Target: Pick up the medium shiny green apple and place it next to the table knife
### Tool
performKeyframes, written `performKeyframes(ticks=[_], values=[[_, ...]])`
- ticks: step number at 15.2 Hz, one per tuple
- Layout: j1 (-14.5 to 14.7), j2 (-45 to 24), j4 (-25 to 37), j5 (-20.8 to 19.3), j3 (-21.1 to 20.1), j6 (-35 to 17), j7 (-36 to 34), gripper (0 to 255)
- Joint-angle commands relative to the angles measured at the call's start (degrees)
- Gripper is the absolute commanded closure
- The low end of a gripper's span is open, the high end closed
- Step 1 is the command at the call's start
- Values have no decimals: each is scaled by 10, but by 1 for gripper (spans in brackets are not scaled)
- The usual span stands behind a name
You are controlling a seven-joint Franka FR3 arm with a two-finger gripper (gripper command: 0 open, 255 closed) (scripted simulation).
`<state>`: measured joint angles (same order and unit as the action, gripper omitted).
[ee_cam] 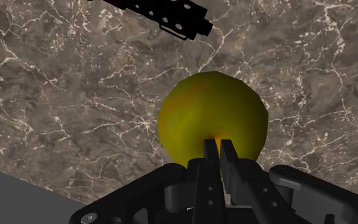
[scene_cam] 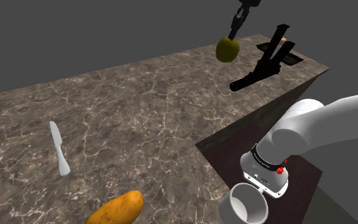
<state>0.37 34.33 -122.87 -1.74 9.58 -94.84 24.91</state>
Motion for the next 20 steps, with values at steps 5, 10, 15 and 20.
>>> performKeyframes(ticks=[5, 10, 15, 20], values=[[2, -15, 57, 3, -1, 42, -1, 255], [22, -34, 49, 25, -53, 15, -66, 255], [41, -68, 57, 43, -103, -13, -129, 255], [60, -116, 82, 54, -152, -40, -191, 255]])
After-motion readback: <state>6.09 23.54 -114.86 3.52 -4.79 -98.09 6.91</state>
